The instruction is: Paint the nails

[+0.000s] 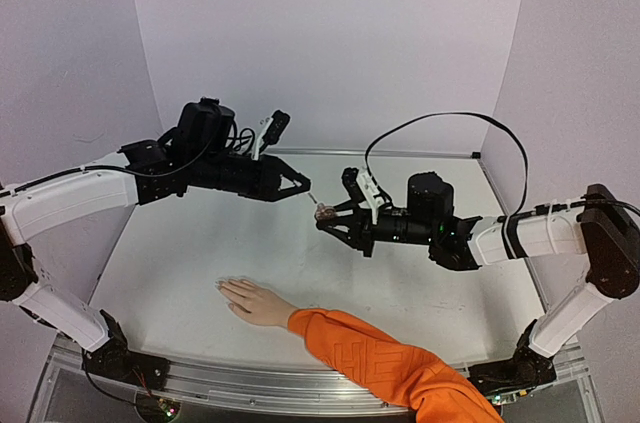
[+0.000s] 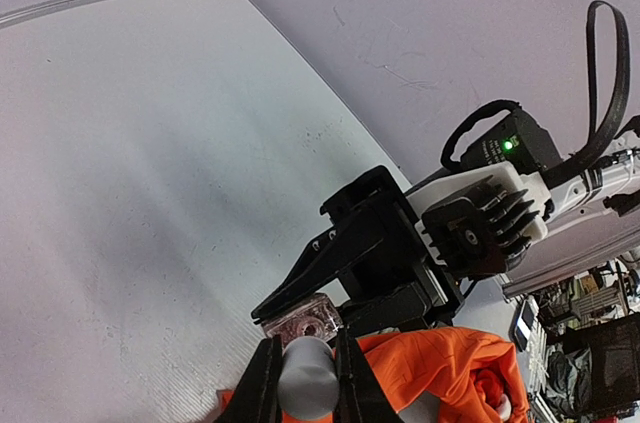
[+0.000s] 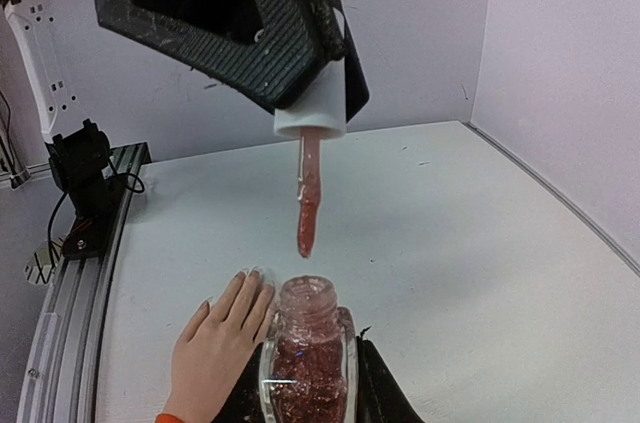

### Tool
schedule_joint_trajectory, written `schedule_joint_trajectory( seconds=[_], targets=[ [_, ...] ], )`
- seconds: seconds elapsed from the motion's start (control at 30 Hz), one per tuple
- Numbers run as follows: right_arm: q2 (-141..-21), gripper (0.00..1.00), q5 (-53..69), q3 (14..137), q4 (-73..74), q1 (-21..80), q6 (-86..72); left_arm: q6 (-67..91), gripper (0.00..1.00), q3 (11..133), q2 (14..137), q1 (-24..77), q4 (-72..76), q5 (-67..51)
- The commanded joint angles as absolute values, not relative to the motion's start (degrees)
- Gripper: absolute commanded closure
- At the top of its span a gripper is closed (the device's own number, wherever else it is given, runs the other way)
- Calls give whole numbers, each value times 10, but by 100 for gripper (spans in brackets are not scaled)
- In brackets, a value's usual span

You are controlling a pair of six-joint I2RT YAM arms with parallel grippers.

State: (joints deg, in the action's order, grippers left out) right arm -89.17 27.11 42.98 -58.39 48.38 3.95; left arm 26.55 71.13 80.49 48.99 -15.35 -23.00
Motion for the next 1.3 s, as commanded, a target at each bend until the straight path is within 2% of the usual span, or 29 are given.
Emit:
schedule_joint_trajectory(
  seconds=[0.0,1.27],
  targets=[
    [-893,100,262,438,-632,482,24,255,100,741,808,494,-124,-238],
    [-896,100,277,440,-634,482,19,257,100,750,848,507,-125,-247]
  ],
)
